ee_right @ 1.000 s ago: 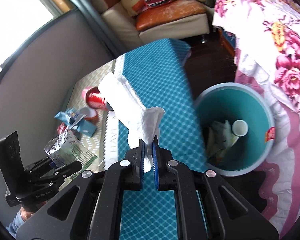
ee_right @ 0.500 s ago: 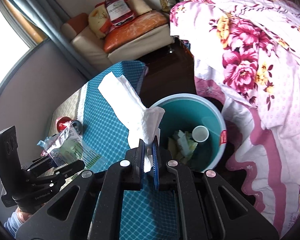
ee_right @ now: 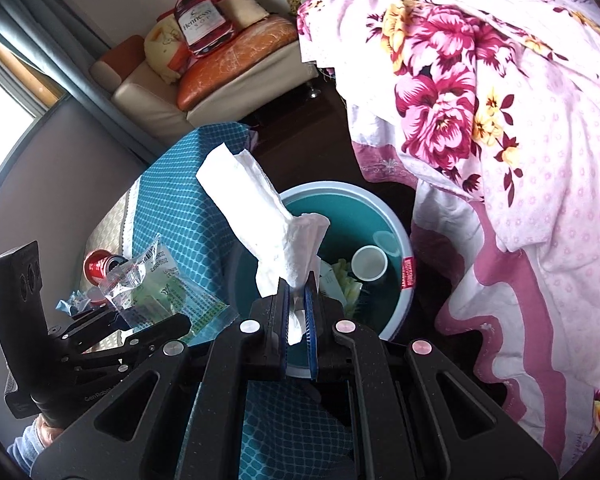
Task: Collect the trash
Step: 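Carry both items over the teal bin while the left gripper releases the plastic bag, then open the right gripper to drop the white tissue into the bin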
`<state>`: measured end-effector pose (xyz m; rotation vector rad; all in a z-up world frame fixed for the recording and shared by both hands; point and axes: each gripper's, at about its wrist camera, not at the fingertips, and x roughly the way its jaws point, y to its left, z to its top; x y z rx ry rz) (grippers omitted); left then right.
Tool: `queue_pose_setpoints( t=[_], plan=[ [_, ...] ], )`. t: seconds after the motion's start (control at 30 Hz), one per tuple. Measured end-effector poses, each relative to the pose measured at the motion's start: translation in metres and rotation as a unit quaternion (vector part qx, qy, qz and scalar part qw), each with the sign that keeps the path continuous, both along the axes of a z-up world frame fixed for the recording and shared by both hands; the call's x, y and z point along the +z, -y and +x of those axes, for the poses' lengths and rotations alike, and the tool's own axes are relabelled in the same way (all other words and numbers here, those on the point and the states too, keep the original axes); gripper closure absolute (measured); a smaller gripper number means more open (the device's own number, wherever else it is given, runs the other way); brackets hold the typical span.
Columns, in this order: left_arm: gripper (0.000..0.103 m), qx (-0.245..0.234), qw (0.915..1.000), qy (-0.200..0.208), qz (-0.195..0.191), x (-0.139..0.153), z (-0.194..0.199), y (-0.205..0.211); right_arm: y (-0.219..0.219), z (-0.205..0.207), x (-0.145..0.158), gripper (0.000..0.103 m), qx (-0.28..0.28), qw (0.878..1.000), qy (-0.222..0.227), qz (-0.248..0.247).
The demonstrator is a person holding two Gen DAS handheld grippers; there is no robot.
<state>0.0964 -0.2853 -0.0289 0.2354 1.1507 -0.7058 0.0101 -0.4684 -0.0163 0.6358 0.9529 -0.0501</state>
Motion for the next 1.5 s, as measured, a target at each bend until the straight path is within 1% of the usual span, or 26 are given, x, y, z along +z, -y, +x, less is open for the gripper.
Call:
queue_pose_setpoints(
  t=[0.17, 0.27, 0.3, 0.33, 0.37, 0.4, 0.43, 0.47, 0.8, 1.13, 1.3, 1.33, 1.37, 1.4, 1.43, 1.47, 1.5],
  plan=[
    [0.059, -0.002, 0.9999, -0.009, 0.007, -0.012, 0.006, 0.007, 0.004, 0.001, -0.007, 0.096, -0.003, 1.000, -0.008, 0.001],
    [0.057, -0.001, 0.9999, -0.008, 0.011, -0.015, 0.008, 0.011, 0.005, 0.003, -0.011, 0.096, -0.003, 1.000, -0.012, 0.002],
    [0.052, 0.000, 0.9999, -0.007, 0.012, -0.015, 0.009, 0.011, 0.005, 0.004, -0.012, 0.096, -0.004, 1.000, -0.014, 0.003],
    [0.040, 0.002, 0.9999, -0.005, 0.015, -0.015, 0.010, 0.011, 0.005, 0.005, -0.013, 0.096, -0.004, 1.000, -0.015, 0.003],
    [0.032, 0.008, 0.9998, 0.001, 0.017, -0.015, 0.011, 0.009, 0.005, 0.006, -0.013, 0.096, -0.004, 1.000, -0.015, 0.004],
    [0.020, 0.013, 0.9997, 0.007, 0.017, -0.013, 0.012, 0.008, 0.005, 0.006, -0.014, 0.096, -0.004, 1.000, -0.016, 0.003],
    [0.014, 0.018, 0.9996, 0.016, 0.015, -0.011, 0.012, 0.005, 0.005, 0.007, -0.014, 0.096, -0.003, 1.000, -0.017, 0.002],
    [0.013, 0.022, 0.9995, 0.020, 0.014, -0.009, 0.013, 0.003, 0.005, 0.008, -0.014, 0.096, -0.003, 1.000, -0.017, 0.002],
    [0.010, 0.046, 0.9988, 0.014, 0.001, -0.005, 0.015, -0.023, -0.006, 0.020, -0.017, 0.096, 0.009, 1.000, -0.028, -0.006],
    [0.010, 0.070, 0.9975, 0.005, -0.004, -0.008, 0.017, -0.054, -0.022, 0.034, -0.022, 0.096, 0.024, 0.999, -0.047, -0.014],
    [0.010, 0.079, 0.9968, -0.006, -0.010, -0.011, 0.020, -0.063, -0.024, 0.036, -0.025, 0.092, 0.022, 0.998, -0.058, -0.018],
    [0.010, 0.080, 0.9967, -0.007, -0.011, -0.011, 0.020, -0.065, -0.025, 0.036, -0.026, 0.091, 0.024, 0.998, -0.062, -0.018],
    [0.010, 0.082, 0.9965, -0.008, -0.014, -0.011, 0.020, -0.066, -0.027, 0.037, -0.027, 0.087, 0.026, 0.997, -0.065, -0.018],
    [0.010, 0.084, 0.9963, -0.010, -0.016, -0.010, 0.021, -0.067, -0.027, 0.037, -0.027, 0.080, 0.026, 0.997, -0.065, -0.017],
    [0.010, 0.085, 0.9961, -0.012, -0.019, -0.010, 0.021, -0.069, -0.029, 0.037, -0.026, 0.075, 0.027, 0.997, -0.066, -0.018],
    [0.010, 0.087, 0.9959, -0.013, -0.020, -0.009, 0.020, -0.070, -0.030, 0.038, -0.026, 0.068, 0.028, 0.997, -0.065, -0.019],
    [0.010, 0.088, 0.9958, -0.014, -0.022, -0.009, 0.020, -0.072, -0.031, 0.038, -0.025, 0.067, 0.030, 0.997, -0.065, -0.020]
  ],
)
